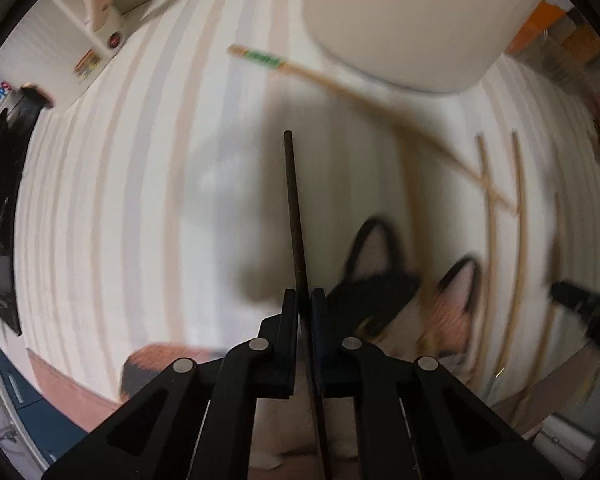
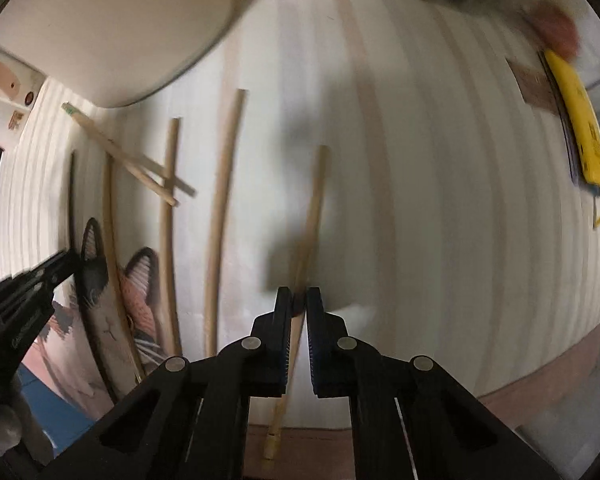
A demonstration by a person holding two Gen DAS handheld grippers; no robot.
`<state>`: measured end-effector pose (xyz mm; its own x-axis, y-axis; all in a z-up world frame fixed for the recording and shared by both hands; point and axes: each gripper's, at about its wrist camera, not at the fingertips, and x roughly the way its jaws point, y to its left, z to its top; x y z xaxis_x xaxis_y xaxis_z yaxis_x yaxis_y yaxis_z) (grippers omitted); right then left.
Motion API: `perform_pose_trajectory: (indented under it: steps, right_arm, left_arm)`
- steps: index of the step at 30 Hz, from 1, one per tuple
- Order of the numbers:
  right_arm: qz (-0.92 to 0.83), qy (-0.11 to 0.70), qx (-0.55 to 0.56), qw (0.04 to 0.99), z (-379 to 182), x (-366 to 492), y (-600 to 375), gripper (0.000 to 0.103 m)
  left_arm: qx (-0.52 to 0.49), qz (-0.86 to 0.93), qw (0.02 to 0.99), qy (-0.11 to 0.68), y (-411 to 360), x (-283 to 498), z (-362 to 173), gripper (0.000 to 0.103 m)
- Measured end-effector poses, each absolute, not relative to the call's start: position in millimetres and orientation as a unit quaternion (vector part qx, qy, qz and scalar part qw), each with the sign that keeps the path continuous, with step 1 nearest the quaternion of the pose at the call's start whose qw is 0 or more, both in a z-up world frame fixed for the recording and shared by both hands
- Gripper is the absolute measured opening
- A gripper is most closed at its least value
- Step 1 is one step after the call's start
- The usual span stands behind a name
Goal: Organize utensils
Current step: 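Grasp a dark chopstick with the left gripper while the right gripper grasps a light chopstick, then lift both chopsticks and lower them into the beige holder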
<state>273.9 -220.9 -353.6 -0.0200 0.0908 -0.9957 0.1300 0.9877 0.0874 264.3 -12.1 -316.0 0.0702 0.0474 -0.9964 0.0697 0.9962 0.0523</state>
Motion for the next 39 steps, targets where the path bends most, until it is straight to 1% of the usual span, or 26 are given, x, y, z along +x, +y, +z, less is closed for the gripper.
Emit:
perform_pose_trajectory:
  steps: [6,13,27,33,35,39]
  right_arm:
    - [-0.015,0.723,0.078,0.686,-354,267,-233,0.007]
    - [-0.024,0.729,0.077,0.680,-354,273,-235,0.007]
    - [-0.039,0.732,0.049,0.679,-359,272,-226,0.007]
    - [-0.047,0.730,0.058,0.680,-360,273,-228,0.007]
    - [-0.048,0.719,0.070,0.690,-357,272,-233,0.007]
    - [-0.054,0.694,0.093,0.712,-339,269,-246,0.007]
  left_arm:
    - [0.025,-0.009,0.725,0.688,10,252,-317,0.004]
    - [0.022,-0.012,0.722,0.692,13,242,-317,0.004]
    - [0.015,-0.006,0.719,0.694,11,259,-318,0.004]
    - [0.015,0.000,0.727,0.686,11,262,-317,0.003]
    - [0.023,0.006,0.733,0.680,11,262,-313,0.003]
    - [0.035,0.001,0.758,0.652,8,261,-289,0.003]
